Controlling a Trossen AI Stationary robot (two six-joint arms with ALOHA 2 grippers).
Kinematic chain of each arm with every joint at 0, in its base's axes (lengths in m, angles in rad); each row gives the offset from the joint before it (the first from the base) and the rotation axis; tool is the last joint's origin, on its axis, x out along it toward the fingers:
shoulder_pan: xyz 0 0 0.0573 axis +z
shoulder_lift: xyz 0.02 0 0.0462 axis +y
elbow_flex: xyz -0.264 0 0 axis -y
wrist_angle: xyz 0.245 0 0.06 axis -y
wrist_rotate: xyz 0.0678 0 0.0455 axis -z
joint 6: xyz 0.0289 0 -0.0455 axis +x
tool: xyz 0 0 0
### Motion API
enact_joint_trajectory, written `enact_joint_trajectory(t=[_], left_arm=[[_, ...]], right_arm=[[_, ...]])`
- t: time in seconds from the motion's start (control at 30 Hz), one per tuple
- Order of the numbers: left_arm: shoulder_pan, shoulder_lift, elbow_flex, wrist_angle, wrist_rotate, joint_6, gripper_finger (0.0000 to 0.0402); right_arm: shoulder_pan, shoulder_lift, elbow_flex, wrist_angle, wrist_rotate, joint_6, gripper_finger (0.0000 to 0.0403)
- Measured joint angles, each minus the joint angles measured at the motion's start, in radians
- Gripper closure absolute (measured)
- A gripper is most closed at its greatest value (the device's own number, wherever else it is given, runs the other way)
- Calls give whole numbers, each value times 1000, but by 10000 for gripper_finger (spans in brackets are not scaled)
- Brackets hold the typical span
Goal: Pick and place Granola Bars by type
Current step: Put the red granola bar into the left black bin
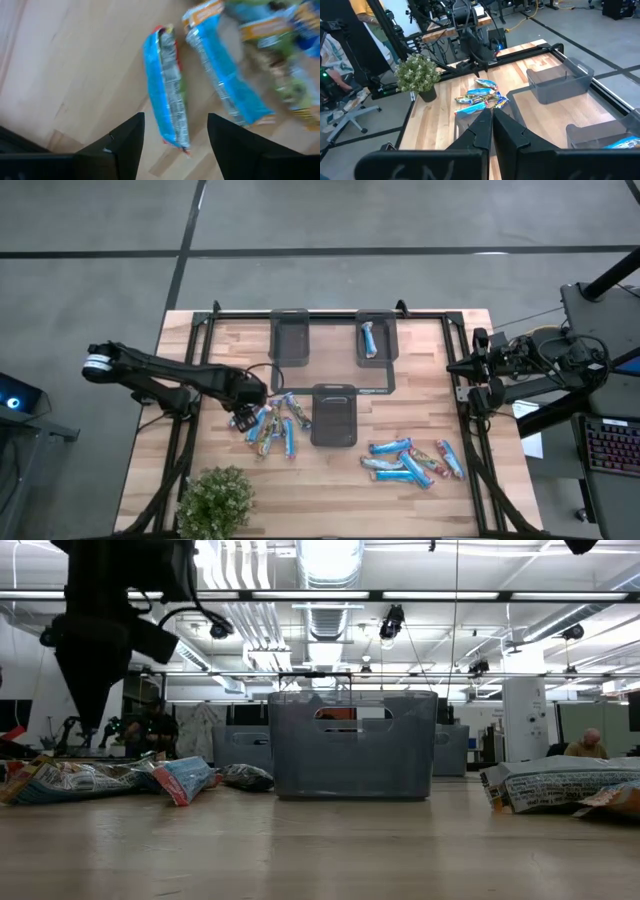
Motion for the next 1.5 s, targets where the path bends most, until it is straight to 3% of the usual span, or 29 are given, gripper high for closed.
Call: enact_joint_trajectory(t=[0.47,1.5], left_arm=[[16,39,-98,157,60,-44,202],[25,38,-255,252,69,-100,202]], right_arm=[[0,0,0,0,0,6,394],[0,0,0,-4,2,17,394]])
